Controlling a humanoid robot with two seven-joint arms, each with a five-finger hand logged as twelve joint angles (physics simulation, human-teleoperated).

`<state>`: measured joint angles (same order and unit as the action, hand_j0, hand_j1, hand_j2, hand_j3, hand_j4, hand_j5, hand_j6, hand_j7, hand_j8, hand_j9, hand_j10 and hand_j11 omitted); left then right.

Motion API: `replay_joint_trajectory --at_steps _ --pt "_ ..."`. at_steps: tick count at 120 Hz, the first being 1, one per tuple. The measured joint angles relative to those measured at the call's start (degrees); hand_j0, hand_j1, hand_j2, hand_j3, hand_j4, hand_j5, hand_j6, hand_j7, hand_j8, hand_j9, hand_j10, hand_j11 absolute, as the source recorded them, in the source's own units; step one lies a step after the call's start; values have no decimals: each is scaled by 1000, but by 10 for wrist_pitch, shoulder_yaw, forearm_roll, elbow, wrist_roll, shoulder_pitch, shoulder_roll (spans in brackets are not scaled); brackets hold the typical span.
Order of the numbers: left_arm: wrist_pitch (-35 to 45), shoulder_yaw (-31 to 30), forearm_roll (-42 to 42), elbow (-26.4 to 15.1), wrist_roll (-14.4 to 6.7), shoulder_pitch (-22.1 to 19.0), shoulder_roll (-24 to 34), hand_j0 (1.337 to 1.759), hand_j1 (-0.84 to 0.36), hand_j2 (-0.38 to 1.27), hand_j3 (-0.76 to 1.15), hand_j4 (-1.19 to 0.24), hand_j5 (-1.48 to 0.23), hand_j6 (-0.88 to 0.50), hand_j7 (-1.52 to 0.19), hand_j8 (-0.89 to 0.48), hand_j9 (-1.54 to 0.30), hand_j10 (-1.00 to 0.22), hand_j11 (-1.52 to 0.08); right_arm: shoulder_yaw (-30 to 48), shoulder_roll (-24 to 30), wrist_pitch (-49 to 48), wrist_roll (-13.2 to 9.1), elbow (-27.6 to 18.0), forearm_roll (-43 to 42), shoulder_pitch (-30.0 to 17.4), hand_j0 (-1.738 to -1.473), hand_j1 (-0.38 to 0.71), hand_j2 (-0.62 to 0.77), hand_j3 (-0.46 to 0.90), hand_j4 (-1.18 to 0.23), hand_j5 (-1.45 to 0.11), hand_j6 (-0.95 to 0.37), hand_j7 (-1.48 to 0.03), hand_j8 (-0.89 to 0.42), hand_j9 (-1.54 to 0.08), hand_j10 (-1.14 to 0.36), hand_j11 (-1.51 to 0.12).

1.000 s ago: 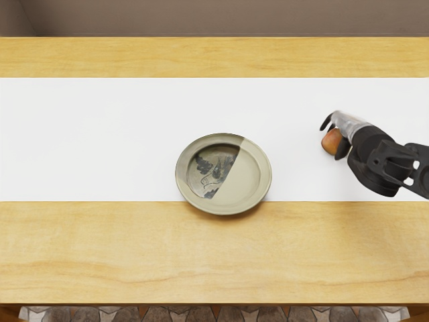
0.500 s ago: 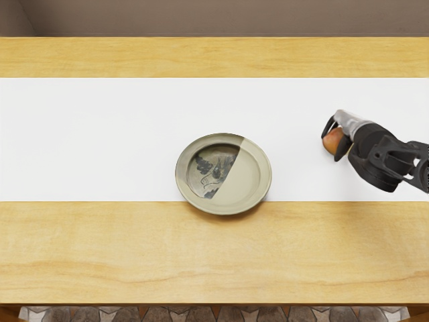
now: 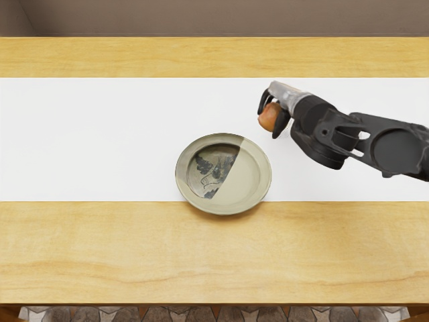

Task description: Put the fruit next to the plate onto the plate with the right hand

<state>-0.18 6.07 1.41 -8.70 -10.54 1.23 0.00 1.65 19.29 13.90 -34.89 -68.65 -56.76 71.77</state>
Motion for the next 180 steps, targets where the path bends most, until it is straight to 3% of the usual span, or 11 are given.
replay_joint_trajectory --at_steps 54,98,105,106,111,118,121,122,124,147,180 --pt "0 0 0 0 0 0 0 1658 349 0 0 0 0 0 0 0 0 0 0 16 -109 -1 -1 -15 9 4 -1656 190 347 3 -715 -1090 -293 -998 -279 -1065 -447 -1066" --pt "0 0 0 0 0 0 0 1658 349 0 0 0 0 0 0 0 0 0 0 14 -125 5 -1 -26 5 -32 -1654 130 260 0 -730 -1066 -346 -998 -323 -1047 -497 -1044" --pt "0 0 0 0 0 0 0 1658 349 0 0 0 0 0 0 0 0 0 0 16 -125 7 -1 -26 5 -35 -1655 44 202 0 -588 -858 -287 -803 -286 -861 -410 -840" --pt "0 0 0 0 0 0 0 1658 349 0 0 0 0 0 0 0 0 0 0 17 -125 7 -1 -27 5 -36 -1655 28 194 -1 -565 -823 -325 -539 -289 -853 -395 -805" --pt "0 0 0 0 0 0 0 1658 349 0 0 0 0 0 0 0 0 0 0 19 -125 9 0 -27 4 -38 -1659 -44 165 -4 -465 -663 -251 -745 -299 -853 -356 -773" --pt "0 0 0 0 0 0 0 1658 349 0 0 0 0 0 0 0 0 0 0 23 -124 9 -1 -27 5 -39 -1658 -121 129 0 -351 -497 -237 -810 -328 -803 -349 -781" --pt "0 0 0 0 0 0 0 1658 349 0 0 0 0 0 0 0 0 0 0 29 -123 8 -1 -29 9 -39 -1658 -150 114 0 -316 -432 -271 -575 -383 -594 -361 -691" --pt "0 0 0 0 0 0 0 1658 349 0 0 0 0 0 0 0 0 0 0 32 -123 8 -1 -31 11 -39 -1658 -159 109 0 -304 -414 -261 -552 -395 -611 -379 -504" --pt "0 0 0 0 0 0 0 1658 349 0 0 0 0 0 0 0 0 0 0 38 -122 5 -2 -34 14 -38 -1658 -173 101 0 -279 -383 -240 -509 -345 -659 -351 -592" --pt "0 0 0 0 0 0 0 1658 349 0 0 0 0 0 0 0 0 0 0 155 -23 -89 -1 -123 98 -36 -1658 -281 40 0 -110 -150 -95 -199 -136 -258 -141 -235" --pt "0 0 0 0 0 0 0 1658 349 0 0 0 0 0 0 0 0 0 0 308 187 -415 -1 -161 305 -52 -1658 -332 11 0 -30 -39 -26 -52 -37 -67 -37 -61"
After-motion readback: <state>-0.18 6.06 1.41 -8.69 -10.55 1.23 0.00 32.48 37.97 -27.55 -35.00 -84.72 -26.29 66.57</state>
